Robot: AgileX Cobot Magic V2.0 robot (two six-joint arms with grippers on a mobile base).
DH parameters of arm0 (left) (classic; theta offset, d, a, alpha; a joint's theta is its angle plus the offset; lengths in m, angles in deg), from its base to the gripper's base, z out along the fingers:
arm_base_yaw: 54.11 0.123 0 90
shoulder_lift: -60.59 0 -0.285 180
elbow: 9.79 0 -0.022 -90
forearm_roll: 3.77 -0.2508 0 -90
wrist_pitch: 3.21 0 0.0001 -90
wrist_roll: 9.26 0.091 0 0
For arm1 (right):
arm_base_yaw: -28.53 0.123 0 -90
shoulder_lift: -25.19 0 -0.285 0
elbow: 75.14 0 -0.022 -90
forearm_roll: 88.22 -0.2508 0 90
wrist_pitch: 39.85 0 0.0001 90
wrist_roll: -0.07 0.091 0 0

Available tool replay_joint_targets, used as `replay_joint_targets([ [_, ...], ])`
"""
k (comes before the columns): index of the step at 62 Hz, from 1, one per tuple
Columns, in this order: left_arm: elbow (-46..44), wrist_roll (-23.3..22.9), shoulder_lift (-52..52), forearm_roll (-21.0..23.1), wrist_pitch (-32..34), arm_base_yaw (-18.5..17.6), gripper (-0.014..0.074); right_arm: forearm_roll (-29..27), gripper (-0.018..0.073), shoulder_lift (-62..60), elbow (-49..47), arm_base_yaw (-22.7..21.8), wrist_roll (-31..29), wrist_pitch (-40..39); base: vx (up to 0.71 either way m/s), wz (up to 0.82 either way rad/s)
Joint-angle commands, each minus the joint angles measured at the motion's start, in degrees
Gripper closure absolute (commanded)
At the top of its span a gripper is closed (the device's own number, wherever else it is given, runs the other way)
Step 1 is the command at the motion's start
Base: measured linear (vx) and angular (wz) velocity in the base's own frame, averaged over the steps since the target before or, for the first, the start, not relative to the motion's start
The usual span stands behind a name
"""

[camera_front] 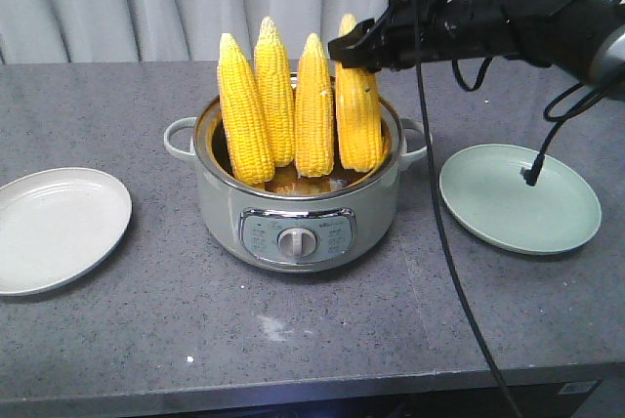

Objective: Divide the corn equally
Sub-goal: 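Lift the corn cob out and lower it onto the pale green plate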

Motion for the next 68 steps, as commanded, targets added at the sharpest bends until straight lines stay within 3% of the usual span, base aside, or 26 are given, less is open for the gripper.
replay_joint_targets([
  [1,-1.95,-0.01,-0.48,1.81,2.46,-0.01,0.0593,-2.48,0.0566,-9.02,-1.98,-0.84,-0.43,-4.02,0.00,0.00],
  [12,-1.95,-0.01,-0.48,1.81,2.58,-0.01,0.0593,-2.48,0.0564,-18.85,-1.98,-5.18,1.64,-3.59,0.00,0.00],
  [20,-1.95,-0.01,-0.53,1.81,2.59,-0.01,0.0593,-1.33,0.0564,-23.29,-1.98,-12.93,5.42,0.37,0.00,0.00],
  [29,-1.95,-0.01,-0.55,1.81,2.59,-0.01,0.0593,2.72,0.0564,-24.05,-1.93,-23.29,11.40,9.97,0.00,0.00],
  [35,-1.95,-0.01,-0.55,1.81,2.59,-0.01,0.0593,4.59,0.0564,-22.07,-1.93,-27.88,13.59,15.14,0.00,0.00],
  [68,-1.95,-0.01,-0.54,1.73,0.74,-0.01,0.0593,5.40,0.0554,-0.37,-1.93,-28.73,12.21,23.56,0.00,0.00],
])
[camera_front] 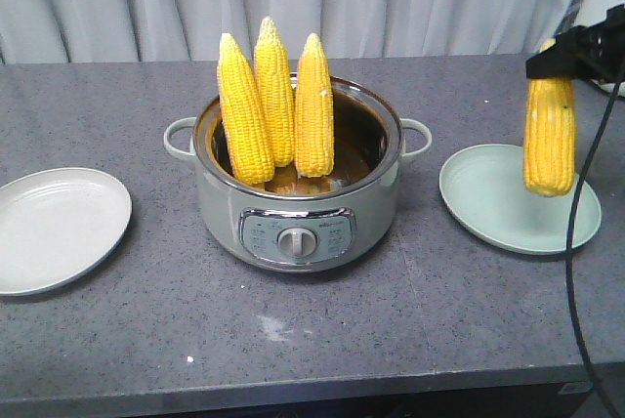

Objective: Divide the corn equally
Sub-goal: 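Lift the corn cob out and lower it onto the pale green plate, then reach the left gripper over the pot and grasp the nearest corn cob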

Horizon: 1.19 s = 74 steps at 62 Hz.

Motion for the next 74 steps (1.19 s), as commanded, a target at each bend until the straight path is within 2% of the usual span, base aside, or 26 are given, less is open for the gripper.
replay_joint_targets([
  [1,-1.95,-0.01,-0.54,1.79,2.39,-0.01,0.0593,-2.79,0.0552,-0.02,-1.58,-0.12,-1.26,-0.19,0.00,0.00],
  [9,-1.95,-0.01,-0.54,1.79,2.52,-0.01,0.0593,-2.40,0.0524,2.75,-1.58,-0.12,-1.68,0.34,0.00,0.00],
  [16,-1.95,-0.01,-0.54,1.85,2.53,-0.01,0.0593,-0.68,0.0452,3.63,-1.58,-0.12,-1.68,1.56,0.00,0.00],
  [22,-1.95,-0.01,-0.54,1.85,2.53,-0.01,0.0593,1.12,0.0342,3.75,-1.58,-0.12,-1.63,2.07,0.00,0.00],
  [31,-1.95,0.10,-0.56,1.90,2.77,-0.01,0.0585,1.92,0.0124,3.75,-1.58,-0.12,-1.19,2.46,0.00,0.00],
  [35,-1.95,0.10,-0.56,1.91,2.77,-0.01,0.0567,1.78,0.0037,3.75,-1.58,-0.12,-1.19,2.40,0.00,0.00],
  [40,-2.01,0.10,-1.30,1.96,2.77,-0.01,0.0527,1.18,-0.0029,3.75,-1.58,-0.12,-0.84,2.54,0.00,0.00],
  [50,-6.69,0.10,-5.94,1.96,-0.22,-0.01,0.0396,-0.42,-0.0035,2.07,-1.58,-0.12,-0.23,2.69,0.00,0.00],
  [62,-18.12,2.89,-16.17,1.96,-4.70,-0.01,0.0224,-7.27,-0.0019,-4.50,-1.58,-0.23,-0.51,3.16,0.00,0.00],
  [69,-25.03,2.89,-23.50,2.18,-8.64,-0.01,0.0169,-10.27,-0.0019,-9.95,-1.58,-0.23,-0.69,3.37,0.00,0.00],
  [74,-29.34,3.17,-28.58,4.75,-10.51,-0.01,0.0152,-10.87,-0.0019,-13.16,-1.58,-0.23,-1.24,3.08,0.00,0.00],
])
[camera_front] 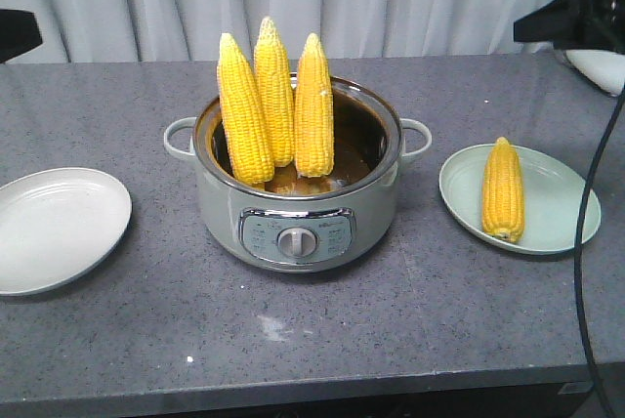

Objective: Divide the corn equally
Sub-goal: 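Reach the left gripper over the pot and grasp the nearest corn cob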

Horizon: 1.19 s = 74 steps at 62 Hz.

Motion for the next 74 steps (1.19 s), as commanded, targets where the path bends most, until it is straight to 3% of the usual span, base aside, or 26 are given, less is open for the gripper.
replay_joint_targets([
  [1,-6.10,0.55,-4.98,4.99,-0.44,-0.01,0.0151,-4.24,-0.0019,-7.05,-1.58,-0.23,-1.06,-0.81,0.00,0.00],
  [9,-11.94,5.32,-12.91,13.04,-3.11,-0.13,0.0150,-4.24,-0.0019,-10.80,-1.58,-0.23,-1.20,-0.95,0.00,0.00],
  [18,-17.33,12.07,-22.23,20.77,-3.53,-2.84,0.0150,-4.24,-0.0019,-12.83,-1.58,-0.23,-1.26,-1.31,0.00,0.00],
  [42,-31.40,13.25,-40.82,21.13,-0.63,-6.99,0.0149,-2.14,-0.0019,-12.78,-1.58,-0.23,-1.19,-1.12,0.00,0.00],
  [61,-33.00,13.81,-45.46,20.63,1.42,-10.24,0.0149,-2.06,-0.0019,-12.78,-1.58,-0.23,-1.19,-0.78,0.00,0.00],
  [74,-33.00,13.81,-47.49,20.72,1.43,-10.24,0.0149,-2.06,-0.0019,-12.78,-1.58,-0.23,-1.19,-0.72,0.00,0.00],
])
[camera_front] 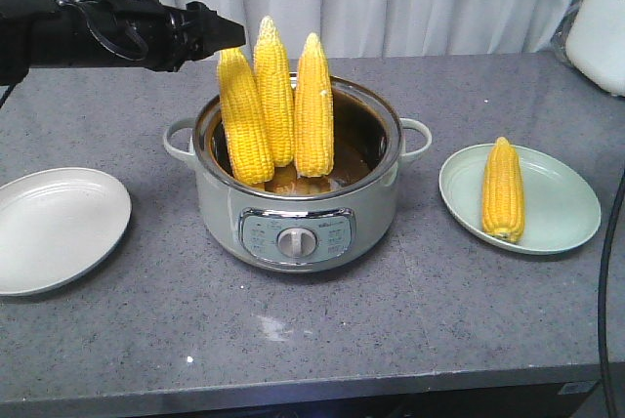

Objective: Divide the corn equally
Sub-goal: 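Reach the left gripper over the pot and grasp the nearest corn cob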

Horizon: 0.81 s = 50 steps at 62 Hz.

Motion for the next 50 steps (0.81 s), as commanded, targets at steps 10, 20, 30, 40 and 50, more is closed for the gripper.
replay_joint_targets([
  [10,-2.08,0.29,0.45,3.02,0.51,-0.25,0.0149,-2.74,-0.0019,-2.17,-1.58,-0.23,-0.43,-1.28,0.00,0.00],
  [20,-2.26,0.29,-0.42,3.02,-0.65,-0.25,0.0149,-2.74,-0.0019,-2.17,-1.58,-0.23,-0.43,-1.28,0.00,0.00],
  [30,-2.26,0.29,-0.48,3.02,-0.83,-0.25,0.0151,-2.74,-0.0019,-2.17,-1.58,-0.23,-0.43,-1.28,0.00,0.00],
  [40,-2.26,0.29,-0.48,3.02,-1.14,-0.25,0.0199,-2.74,-0.0019,-2.17,-1.58,-0.23,-0.43,-1.28,0.00,0.00],
  [50,-2.26,0.29,-0.48,3.02,-1.14,-0.25,0.0325,-2.74,-0.0019,-2.17,-1.58,-0.23,-0.43,-1.28,0.00,0.00],
])
